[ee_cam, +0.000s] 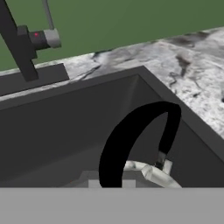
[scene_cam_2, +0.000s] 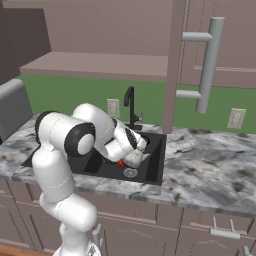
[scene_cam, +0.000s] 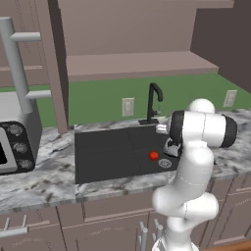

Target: Open the cabinet, pick the kettle from the cabinet, and place it in the sink.

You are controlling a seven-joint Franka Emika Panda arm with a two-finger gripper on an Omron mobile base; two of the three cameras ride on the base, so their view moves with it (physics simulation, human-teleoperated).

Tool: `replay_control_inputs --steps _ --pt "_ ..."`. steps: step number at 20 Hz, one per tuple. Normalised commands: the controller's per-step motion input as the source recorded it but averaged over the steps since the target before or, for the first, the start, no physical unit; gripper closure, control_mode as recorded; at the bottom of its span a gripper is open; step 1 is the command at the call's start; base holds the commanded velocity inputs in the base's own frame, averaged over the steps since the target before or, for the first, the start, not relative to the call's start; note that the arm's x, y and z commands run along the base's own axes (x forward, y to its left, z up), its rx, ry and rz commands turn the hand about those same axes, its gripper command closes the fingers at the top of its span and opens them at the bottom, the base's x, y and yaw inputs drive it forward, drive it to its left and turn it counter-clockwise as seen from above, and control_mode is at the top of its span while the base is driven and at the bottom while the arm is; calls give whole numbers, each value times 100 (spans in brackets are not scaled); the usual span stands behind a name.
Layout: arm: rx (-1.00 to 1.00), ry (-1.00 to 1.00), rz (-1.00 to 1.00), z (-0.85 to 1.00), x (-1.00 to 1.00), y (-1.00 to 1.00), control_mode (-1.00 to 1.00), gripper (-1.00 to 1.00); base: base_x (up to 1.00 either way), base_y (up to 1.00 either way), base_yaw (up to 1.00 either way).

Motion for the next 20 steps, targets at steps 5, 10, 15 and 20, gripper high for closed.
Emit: replay_control_inputs --steps 5,10,15,20 --pt "0 0 0 -33 12 0 -100 100 0 0 0" --pt "0 0 0 -38 16 0 -100 100 0 0 0" --pt "0 0 0 -38 17 0 -100 100 0 0 0" --pt "0 0 0 -41 14 0 -100 100 0 0 0"
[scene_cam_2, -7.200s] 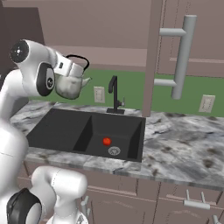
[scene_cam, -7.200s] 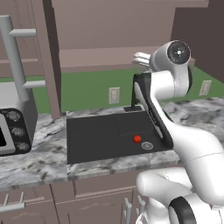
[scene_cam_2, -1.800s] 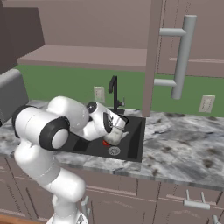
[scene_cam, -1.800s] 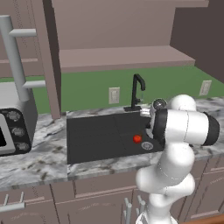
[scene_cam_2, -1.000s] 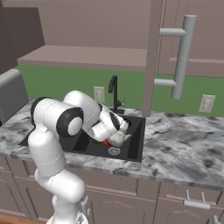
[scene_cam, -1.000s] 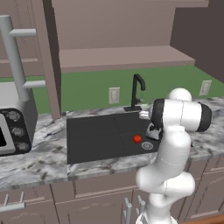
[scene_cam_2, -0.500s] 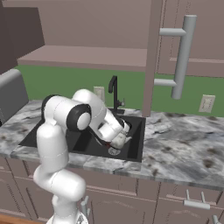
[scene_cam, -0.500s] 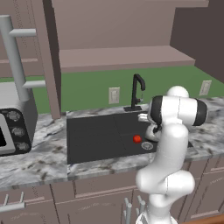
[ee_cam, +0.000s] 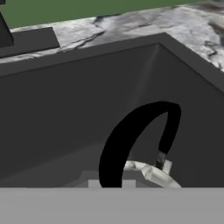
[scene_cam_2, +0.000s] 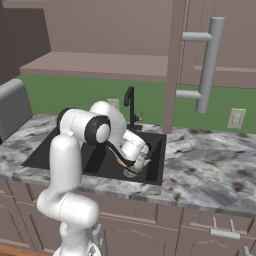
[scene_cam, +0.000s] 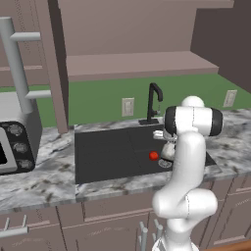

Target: Open the cabinet, pick the kettle from the cabinet, and place it in the sink.

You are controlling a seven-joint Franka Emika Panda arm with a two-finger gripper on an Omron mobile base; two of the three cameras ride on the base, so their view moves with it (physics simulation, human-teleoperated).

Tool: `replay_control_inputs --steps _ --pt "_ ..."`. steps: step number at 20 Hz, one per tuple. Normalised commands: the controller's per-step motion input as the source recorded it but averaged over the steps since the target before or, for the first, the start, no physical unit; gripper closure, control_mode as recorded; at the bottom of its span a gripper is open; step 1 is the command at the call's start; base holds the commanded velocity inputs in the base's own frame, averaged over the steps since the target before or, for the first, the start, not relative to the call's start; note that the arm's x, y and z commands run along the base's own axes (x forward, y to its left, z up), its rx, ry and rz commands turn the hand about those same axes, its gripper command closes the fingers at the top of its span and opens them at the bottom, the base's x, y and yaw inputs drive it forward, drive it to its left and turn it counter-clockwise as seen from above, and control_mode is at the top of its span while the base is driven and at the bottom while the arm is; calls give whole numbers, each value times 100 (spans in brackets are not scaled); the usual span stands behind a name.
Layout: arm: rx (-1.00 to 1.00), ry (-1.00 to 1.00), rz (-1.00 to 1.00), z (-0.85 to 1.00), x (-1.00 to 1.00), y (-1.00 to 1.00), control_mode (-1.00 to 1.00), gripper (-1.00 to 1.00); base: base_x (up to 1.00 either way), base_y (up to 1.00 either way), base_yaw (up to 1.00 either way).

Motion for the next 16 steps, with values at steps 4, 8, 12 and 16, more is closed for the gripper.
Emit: replay_control_inputs --steps 4,8,12,16 --pt "0 0 0 -39 12 0 -100 100 0 0 0" --pt "0 0 0 -34 15 -2 -100 100 0 0 0" --pt "0 0 0 -33 13 -7 -100 100 0 0 0" --pt "0 0 0 -20 18 -7 -100 100 0 0 0"
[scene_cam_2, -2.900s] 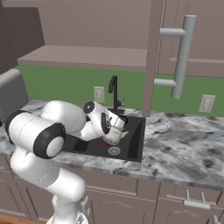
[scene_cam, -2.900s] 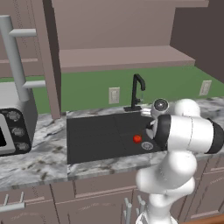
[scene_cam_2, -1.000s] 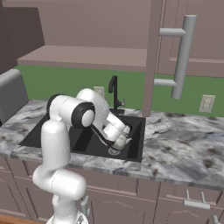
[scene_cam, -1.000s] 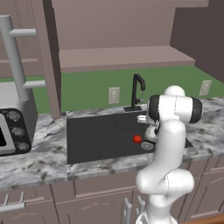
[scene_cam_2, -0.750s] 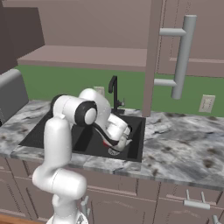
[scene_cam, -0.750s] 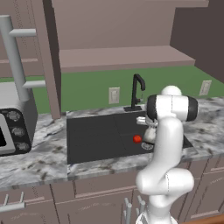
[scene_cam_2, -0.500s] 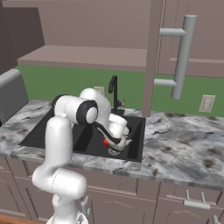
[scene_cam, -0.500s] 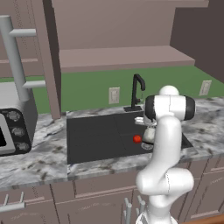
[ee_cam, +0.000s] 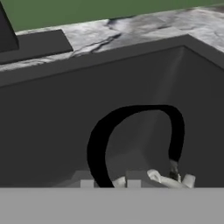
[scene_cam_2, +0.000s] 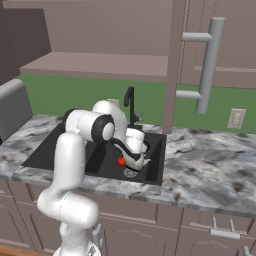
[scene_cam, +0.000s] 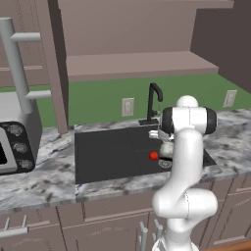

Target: Open the cabinet, pick the kettle from the cabinet, and place it in the sink.

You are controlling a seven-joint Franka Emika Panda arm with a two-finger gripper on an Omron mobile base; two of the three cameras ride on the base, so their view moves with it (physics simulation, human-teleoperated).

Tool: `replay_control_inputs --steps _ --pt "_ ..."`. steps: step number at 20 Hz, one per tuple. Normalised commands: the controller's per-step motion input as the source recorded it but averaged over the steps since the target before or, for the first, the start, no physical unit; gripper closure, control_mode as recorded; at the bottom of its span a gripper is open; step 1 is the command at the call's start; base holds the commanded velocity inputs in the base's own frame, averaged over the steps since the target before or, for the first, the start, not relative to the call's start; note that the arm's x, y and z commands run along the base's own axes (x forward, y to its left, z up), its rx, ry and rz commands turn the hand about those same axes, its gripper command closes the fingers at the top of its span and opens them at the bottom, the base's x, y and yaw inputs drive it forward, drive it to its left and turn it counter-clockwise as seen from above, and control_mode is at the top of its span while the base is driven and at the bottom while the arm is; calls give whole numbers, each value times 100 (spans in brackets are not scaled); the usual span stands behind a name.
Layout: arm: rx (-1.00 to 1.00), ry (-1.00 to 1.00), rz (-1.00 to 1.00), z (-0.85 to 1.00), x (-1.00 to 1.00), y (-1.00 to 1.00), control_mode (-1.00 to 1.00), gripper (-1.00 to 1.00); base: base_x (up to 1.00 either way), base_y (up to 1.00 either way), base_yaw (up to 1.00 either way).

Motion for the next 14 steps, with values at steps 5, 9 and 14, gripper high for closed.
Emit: replay_control_inputs --steps 5,9,14 --pt "0 0 0 -12 16 -14 -100 100 0 0 0" --pt "0 -4 0 -4 7 -19 -100 100 0 0 0" --pt "0 -3 0 -1 -10 -26 -100 100 0 0 0"
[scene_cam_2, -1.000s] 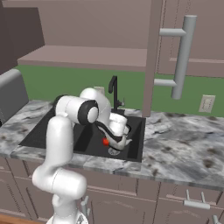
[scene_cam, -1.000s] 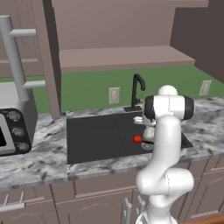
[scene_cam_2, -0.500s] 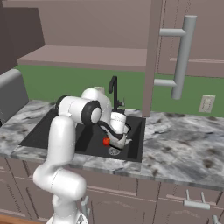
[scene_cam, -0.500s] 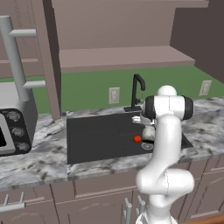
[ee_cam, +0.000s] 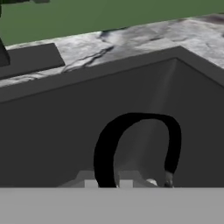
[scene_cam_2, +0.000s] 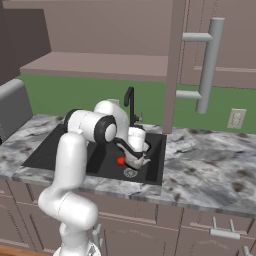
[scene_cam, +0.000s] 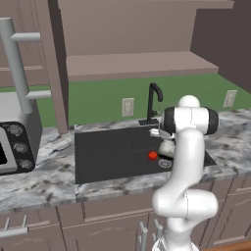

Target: Open the cabinet, pick the kettle from the cabinet, and place it in the sink.

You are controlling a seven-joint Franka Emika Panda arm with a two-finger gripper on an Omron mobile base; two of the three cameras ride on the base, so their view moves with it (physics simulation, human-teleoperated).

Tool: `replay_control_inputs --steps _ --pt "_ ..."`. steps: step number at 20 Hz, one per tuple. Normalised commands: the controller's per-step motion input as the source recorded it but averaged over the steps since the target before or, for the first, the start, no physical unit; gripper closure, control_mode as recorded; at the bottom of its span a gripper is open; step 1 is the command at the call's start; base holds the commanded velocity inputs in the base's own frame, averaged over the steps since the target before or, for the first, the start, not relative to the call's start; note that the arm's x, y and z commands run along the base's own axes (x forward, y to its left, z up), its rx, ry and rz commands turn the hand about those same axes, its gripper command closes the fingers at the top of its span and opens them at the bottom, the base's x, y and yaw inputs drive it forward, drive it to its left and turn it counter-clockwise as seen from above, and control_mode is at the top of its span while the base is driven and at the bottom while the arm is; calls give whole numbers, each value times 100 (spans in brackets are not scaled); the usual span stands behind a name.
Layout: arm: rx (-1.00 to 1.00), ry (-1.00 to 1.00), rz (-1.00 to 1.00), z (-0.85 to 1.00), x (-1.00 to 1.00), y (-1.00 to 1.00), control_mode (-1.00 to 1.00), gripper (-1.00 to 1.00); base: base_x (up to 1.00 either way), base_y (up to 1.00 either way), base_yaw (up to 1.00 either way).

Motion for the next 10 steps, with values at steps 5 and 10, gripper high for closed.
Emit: replay_control_inputs --steps 5,10 --pt "0 -3 0 -8 -23 -22 -100 100 0 0 0" --pt "0 -1 0 -23 -34 -13 -100 100 0 0 0"
